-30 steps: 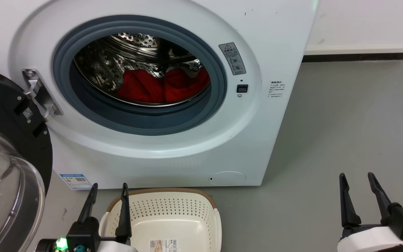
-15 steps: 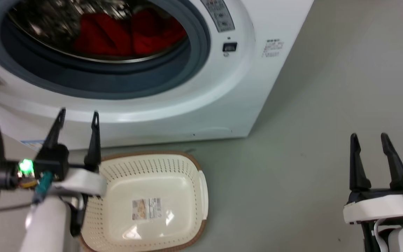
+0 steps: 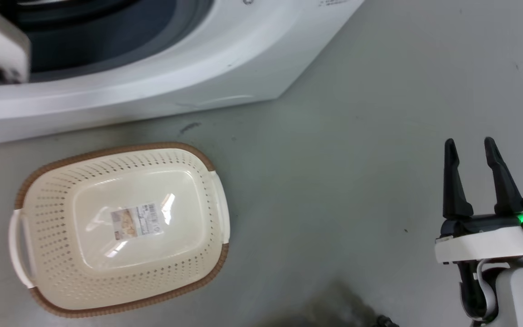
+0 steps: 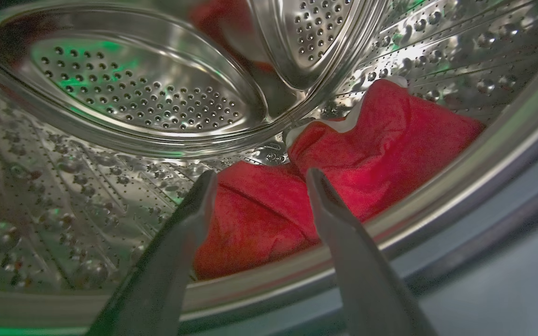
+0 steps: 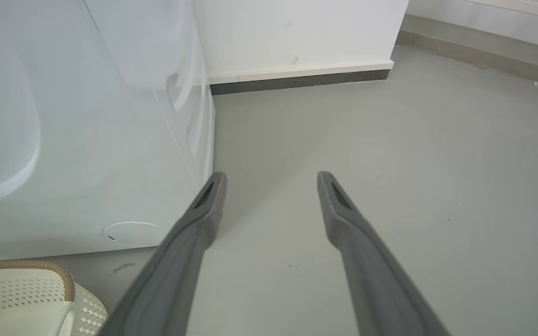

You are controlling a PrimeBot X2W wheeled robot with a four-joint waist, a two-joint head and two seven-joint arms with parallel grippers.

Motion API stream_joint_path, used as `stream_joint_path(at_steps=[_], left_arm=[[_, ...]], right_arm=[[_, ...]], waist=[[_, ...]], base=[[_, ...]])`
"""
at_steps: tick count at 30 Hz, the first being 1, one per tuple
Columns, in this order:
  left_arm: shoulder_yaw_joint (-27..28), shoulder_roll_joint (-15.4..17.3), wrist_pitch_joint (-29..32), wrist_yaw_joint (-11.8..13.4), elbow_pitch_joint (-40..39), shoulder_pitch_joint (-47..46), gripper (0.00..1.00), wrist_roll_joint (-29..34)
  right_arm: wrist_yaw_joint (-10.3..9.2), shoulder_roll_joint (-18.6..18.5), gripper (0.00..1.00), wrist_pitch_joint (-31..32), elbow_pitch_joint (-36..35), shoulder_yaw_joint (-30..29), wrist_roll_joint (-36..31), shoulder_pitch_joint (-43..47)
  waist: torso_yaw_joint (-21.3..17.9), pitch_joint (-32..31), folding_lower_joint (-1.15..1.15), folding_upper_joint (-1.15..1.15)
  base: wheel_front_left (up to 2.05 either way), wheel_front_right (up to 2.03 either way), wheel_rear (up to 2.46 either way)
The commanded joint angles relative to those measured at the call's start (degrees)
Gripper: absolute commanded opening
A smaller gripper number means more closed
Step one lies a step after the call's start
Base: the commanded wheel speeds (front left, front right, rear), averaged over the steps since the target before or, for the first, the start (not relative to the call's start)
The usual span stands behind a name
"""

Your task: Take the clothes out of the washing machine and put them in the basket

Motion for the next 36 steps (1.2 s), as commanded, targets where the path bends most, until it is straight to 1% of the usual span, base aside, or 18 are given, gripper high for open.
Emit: stream_joint_path(at_steps=[1,5,12,16,19,22,27,33,36], left_arm=[[-0.64,0.79,0.56,0.03,0.52,-2.19,1.00,-0.50],[-6.61,3.75,6.43,-0.03,5.40,-13.03,1.00,-2.16],[-17.53,9.75,19.62,-0.04,12.77,-28.70,1.00,-5.03],[-24.12,12.92,27.69,-0.05,15.31,-33.78,1.00,-8.55],[-29.21,15.64,33.51,0.00,15.82,-36.69,1.00,-11.91],[-32.91,17.97,38.29,0.00,15.64,-38.64,1.00,-14.89],[-35.10,21.23,42.33,0.00,15.42,-39.94,1.00,-19.91],[-36.51,22.85,44.61,0.00,15.68,-38.41,1.00,-24.12],[-36.82,23.34,44.49,0.00,15.71,-38.74,1.00,-25.25]], right_arm=[[-0.04,0.12,1.00,-0.12,-0.45,0.53,0.44,-1.36],[-0.04,0.09,1.00,-0.12,-0.83,2.59,1.59,-1.70],[-0.04,0.10,1.00,-0.12,-2.24,7.14,3.63,-1.88],[-0.04,0.10,1.00,-0.12,-2.58,9.05,4.27,-0.85],[-0.04,0.12,1.00,-0.12,-2.64,10.22,4.86,-0.73],[-0.04,0.10,1.00,-0.11,-2.90,10.93,5.59,-1.10],[-0.04,0.10,1.00,-0.12,-3.02,12.50,6.52,-1.36],[-0.04,0.10,1.00,-0.12,-3.91,12.26,6.19,-0.30],[-0.04,0.09,1.00,-0.12,-4.36,12.04,6.17,-0.28]], waist=[[-3.18,3.86,-0.02,0.00],[-5.03,6.16,-0.02,0.00],[-9.07,9.22,-0.02,0.00],[-10.97,10.46,-0.02,0.00],[-12.06,11.64,-0.02,0.00],[-12.92,12.73,-0.02,0.00],[-14.61,13.83,-0.02,0.00],[-14.63,14.26,-0.02,0.00],[-14.52,14.62,-0.02,0.00]], base=[[0.00,0.00,0.00],[0.00,0.00,0.00],[0.00,0.00,0.00],[0.00,0.00,0.00],[0.00,0.00,0.00],[0.00,0.00,0.00],[0.00,0.00,0.00],[0.00,0.00,0.00],[0.00,0.00,0.00]])
